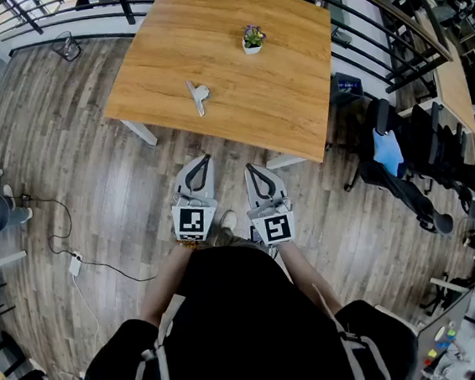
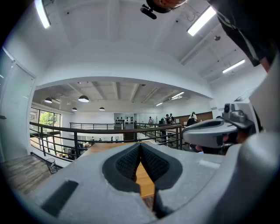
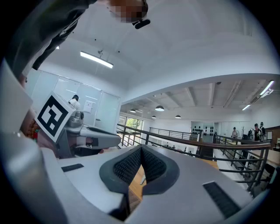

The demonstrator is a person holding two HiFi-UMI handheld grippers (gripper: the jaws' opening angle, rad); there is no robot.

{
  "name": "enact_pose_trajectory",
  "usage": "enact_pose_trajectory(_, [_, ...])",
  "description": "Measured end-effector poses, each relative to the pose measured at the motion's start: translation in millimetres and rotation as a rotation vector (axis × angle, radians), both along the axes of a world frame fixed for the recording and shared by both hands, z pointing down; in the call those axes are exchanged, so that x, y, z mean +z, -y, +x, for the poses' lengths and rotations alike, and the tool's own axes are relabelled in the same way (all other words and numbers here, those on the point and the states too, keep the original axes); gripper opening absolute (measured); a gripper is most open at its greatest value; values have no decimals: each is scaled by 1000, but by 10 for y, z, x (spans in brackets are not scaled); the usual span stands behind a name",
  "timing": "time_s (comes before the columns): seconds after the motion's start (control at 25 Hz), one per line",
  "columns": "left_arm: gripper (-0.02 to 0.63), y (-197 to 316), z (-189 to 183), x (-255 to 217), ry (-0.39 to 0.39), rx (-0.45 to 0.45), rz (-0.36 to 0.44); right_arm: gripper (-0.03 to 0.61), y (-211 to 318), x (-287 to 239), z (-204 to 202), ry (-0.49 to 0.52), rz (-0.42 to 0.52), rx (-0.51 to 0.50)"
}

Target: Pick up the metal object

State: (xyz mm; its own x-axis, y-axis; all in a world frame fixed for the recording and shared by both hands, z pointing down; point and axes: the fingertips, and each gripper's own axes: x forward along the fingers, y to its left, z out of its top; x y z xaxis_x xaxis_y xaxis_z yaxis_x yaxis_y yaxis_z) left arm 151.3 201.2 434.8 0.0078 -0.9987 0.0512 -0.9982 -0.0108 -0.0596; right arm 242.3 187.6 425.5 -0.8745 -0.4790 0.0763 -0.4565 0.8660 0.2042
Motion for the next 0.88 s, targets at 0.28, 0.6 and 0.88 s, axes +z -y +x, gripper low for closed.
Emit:
enact_pose_trajectory(0.28, [9, -38, 125, 69, -23, 6, -19, -3, -32, -10, 19, 47, -43, 3])
enact_pose_trajectory(0.6, [9, 49, 343, 61, 3, 30, -18, 0, 14, 218, 236, 16, -157, -22])
enact_pose_trajectory(0.88, [9, 32, 353, 48, -37, 9, -18, 0, 55, 404, 280, -13, -222, -41])
